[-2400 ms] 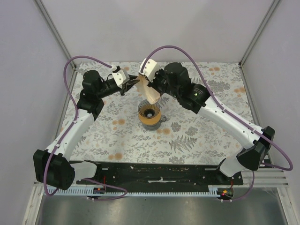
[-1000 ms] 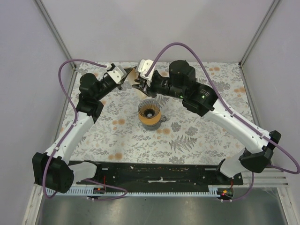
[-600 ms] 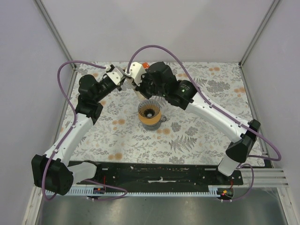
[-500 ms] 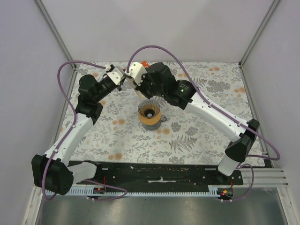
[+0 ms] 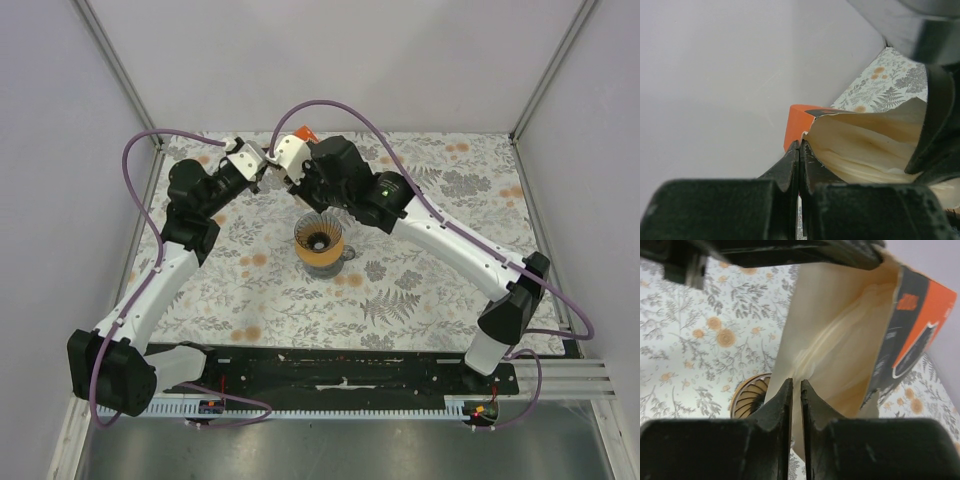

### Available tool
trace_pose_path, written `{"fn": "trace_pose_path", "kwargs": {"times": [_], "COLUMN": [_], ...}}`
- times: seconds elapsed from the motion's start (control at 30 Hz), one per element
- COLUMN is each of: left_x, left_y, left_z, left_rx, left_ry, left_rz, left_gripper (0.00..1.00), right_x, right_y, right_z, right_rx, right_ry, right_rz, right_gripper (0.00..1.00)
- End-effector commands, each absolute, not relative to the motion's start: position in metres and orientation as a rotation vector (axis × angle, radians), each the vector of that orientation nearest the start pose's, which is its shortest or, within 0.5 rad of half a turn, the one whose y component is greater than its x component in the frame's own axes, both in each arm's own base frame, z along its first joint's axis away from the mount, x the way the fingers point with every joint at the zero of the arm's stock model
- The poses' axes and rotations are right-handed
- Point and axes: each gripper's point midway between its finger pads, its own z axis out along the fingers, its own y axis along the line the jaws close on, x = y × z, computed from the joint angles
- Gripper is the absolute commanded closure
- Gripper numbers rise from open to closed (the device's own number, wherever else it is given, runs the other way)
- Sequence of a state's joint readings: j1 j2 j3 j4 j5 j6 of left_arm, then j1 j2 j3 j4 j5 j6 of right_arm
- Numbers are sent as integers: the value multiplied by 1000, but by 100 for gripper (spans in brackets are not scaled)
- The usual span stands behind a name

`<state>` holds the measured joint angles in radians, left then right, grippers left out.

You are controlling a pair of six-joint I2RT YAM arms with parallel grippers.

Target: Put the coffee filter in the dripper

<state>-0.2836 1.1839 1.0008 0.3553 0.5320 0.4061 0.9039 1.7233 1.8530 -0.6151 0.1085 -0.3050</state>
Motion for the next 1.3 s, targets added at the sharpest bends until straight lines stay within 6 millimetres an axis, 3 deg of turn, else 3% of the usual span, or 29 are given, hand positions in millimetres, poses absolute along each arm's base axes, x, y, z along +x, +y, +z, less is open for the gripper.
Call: {"fn": "trace_pose_path", "kwargs": {"times": [0.0,0.23,0.33,0.53,0.73,1.03,1.27], "left_x": [363,363,362,361,360,360,359], "left_y": [-186,-187,-186,-186,-188,-188,-189], "left_z": [397,396,397,397,397,395,395], "left_rx": [858,859,858,859,866,868,870], "left_ry": [1054,1057,1053,1053,1050,1052,1050], "left_rz": [-264,-266,-258,-261,-273,-275,-283], "left_gripper": [98,98,98,98,98,98,98], "right_x": [311,303,312,352,363,362,372], "right_y": [378,387,387,356,340,341,349], "right_z": [328,330,327,325,329,326,321], "right_rx": [-1186,-1249,-1227,-1028,-934,-927,-917], "right_ry": [1640,1566,1575,1698,1734,1749,1759], "right_rz": [384,437,401,146,71,98,97], "right_gripper": [82,84,85,86,84,71,60]}}
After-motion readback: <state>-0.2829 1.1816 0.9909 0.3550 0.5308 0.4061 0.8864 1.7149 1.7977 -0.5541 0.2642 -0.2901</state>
